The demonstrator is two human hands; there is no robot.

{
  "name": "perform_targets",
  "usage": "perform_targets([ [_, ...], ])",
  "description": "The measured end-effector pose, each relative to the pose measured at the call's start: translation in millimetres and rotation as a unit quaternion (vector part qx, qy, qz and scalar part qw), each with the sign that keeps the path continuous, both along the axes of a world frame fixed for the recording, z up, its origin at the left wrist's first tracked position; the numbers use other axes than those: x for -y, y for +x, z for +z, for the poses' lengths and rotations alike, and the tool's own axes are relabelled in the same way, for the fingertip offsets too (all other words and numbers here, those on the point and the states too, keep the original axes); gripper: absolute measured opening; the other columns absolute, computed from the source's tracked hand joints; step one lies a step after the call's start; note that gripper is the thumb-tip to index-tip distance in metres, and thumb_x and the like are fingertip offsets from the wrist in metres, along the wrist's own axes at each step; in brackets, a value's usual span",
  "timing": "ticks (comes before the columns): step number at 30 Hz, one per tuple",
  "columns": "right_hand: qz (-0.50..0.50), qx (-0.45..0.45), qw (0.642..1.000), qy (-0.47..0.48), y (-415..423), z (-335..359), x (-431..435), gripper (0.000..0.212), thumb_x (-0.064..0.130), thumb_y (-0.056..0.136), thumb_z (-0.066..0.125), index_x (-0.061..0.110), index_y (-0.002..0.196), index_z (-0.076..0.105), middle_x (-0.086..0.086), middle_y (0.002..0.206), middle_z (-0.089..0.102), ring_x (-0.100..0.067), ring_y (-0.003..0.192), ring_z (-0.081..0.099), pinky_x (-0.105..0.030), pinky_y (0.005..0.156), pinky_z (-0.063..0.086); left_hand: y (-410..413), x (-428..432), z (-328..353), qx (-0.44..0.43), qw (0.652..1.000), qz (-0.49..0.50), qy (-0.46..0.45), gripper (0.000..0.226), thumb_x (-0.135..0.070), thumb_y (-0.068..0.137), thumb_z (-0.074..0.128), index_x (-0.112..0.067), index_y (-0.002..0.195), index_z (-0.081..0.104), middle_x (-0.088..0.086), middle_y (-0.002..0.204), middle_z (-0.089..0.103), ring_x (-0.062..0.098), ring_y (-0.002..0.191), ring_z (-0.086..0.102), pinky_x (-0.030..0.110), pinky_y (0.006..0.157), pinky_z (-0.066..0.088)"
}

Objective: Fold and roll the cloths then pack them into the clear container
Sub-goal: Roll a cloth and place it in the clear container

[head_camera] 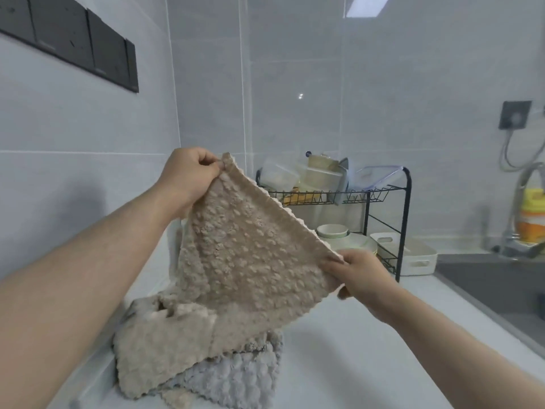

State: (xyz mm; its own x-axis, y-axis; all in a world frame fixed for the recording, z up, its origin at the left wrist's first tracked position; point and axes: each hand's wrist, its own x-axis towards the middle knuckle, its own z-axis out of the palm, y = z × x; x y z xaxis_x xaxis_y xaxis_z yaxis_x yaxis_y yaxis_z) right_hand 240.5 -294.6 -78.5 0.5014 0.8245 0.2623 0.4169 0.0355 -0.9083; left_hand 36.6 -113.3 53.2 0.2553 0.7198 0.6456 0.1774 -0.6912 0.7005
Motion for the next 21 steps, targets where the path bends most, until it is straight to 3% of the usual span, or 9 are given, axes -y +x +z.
perform_targets([
  [3, -0.080, 0.022, 0.997, 0.008, 42.5, 15.1, 22.0, 0.042, 0.009, 0.087, 0.060, 0.019, 0.047, 0.057, -0.001, 0.047, 0.048, -0.016, 0.045, 0.038, -0.023, 0.043, 0.029, 24.4, 7.0, -9.7, -0.036, 0.998, -0.030, -0.034, 0.018, -0.013, 0.092, 0.062, -0.016, 0.074, 0.062, 0.005, 0.061, 0.056, 0.002, 0.036, 0.048, 0.013, 0.036, 0.035],
  [6, -0.127, -0.003, 0.992, -0.021, 84.3, 20.4, 38.2, 0.044, 0.009, 0.089, 0.058, 0.018, 0.047, 0.050, 0.000, 0.043, 0.042, -0.016, 0.041, 0.033, -0.019, 0.043, 0.022, 61.2, 9.1, -29.1, -0.061, 0.987, -0.088, -0.118, 0.018, -0.008, 0.095, 0.057, -0.013, 0.078, 0.058, 0.011, 0.069, 0.061, 0.008, 0.043, 0.060, 0.016, 0.036, 0.045],
  [8, -0.139, -0.008, 0.988, -0.060, 105.3, 22.6, 44.4, 0.031, 0.006, 0.089, 0.052, 0.014, 0.059, 0.049, -0.005, 0.051, 0.044, -0.016, 0.040, 0.035, -0.017, 0.041, 0.026, 86.5, 10.7, -44.3, -0.068, 0.974, -0.128, -0.175, 0.016, -0.006, 0.096, 0.055, -0.011, 0.081, 0.058, 0.015, 0.075, 0.065, 0.011, 0.048, 0.065, 0.021, 0.040, 0.052],
  [10, -0.153, -0.018, 0.985, -0.074, 121.3, 26.7, 50.4, 0.019, 0.005, 0.089, 0.049, 0.009, 0.072, 0.057, -0.012, 0.063, 0.052, -0.020, 0.045, 0.049, -0.020, 0.042, 0.040, 109.6, 13.9, -56.0, -0.069, 0.963, -0.151, -0.211, 0.015, -0.004, 0.095, 0.055, -0.009, 0.081, 0.058, 0.017, 0.082, 0.066, 0.018, 0.058, 0.067, 0.025, 0.044, 0.056],
  [13, -0.154, -0.053, 0.986, -0.027, 136.5, 40.2, 61.4, 0.019, -0.002, 0.086, 0.049, -0.002, 0.090, 0.068, -0.015, 0.076, 0.068, -0.025, 0.068, 0.066, -0.025, 0.057, 0.056, 131.1, 20.7, -59.6, -0.048, 0.959, -0.180, -0.212, 0.014, -0.003, 0.093, 0.057, -0.007, 0.080, 0.060, 0.014, 0.085, 0.064, 0.021, 0.066, 0.066, 0.021, 0.045, 0.054],
  [17, -0.156, -0.045, 0.985, 0.063, 149.4, 45.1, 79.2, 0.021, -0.005, 0.090, 0.052, 0.002, 0.100, 0.070, -0.018, 0.100, 0.072, -0.025, 0.091, 0.069, -0.029, 0.081, 0.060, 132.9, 31.0, -64.4, -0.054, 0.962, -0.204, -0.172, 0.007, -0.008, 0.090, 0.064, -0.004, 0.084, 0.065, 0.011, 0.084, 0.069, 0.018, 0.073, 0.068, 0.023, 0.060, 0.057],
  [19, -0.157, -0.017, 0.986, 0.061, 151.5, 35.1, 88.8, 0.015, -0.001, 0.088, 0.059, 0.001, 0.095, 0.072, -0.026, 0.104, 0.069, -0.025, 0.092, 0.066, -0.043, 0.094, 0.054, 127.5, 39.9, -77.7, -0.076, 0.966, -0.200, -0.149, 0.010, -0.010, 0.089, 0.066, -0.001, 0.085, 0.065, 0.011, 0.089, 0.071, 0.019, 0.081, 0.070, 0.025, 0.068, 0.057],
  [21, -0.149, 0.021, 0.988, 0.019, 154.0, 14.9, 97.6, 0.009, 0.005, 0.085, 0.066, 0.004, 0.086, 0.075, -0.033, 0.100, 0.066, -0.022, 0.082, 0.058, -0.054, 0.094, 0.049, 120.5, 52.0, -101.6, -0.112, 0.968, -0.186, -0.124, 0.014, -0.011, 0.089, 0.066, 0.002, 0.084, 0.066, 0.010, 0.086, 0.070, 0.017, 0.078, 0.067, 0.021, 0.067, 0.055],
])
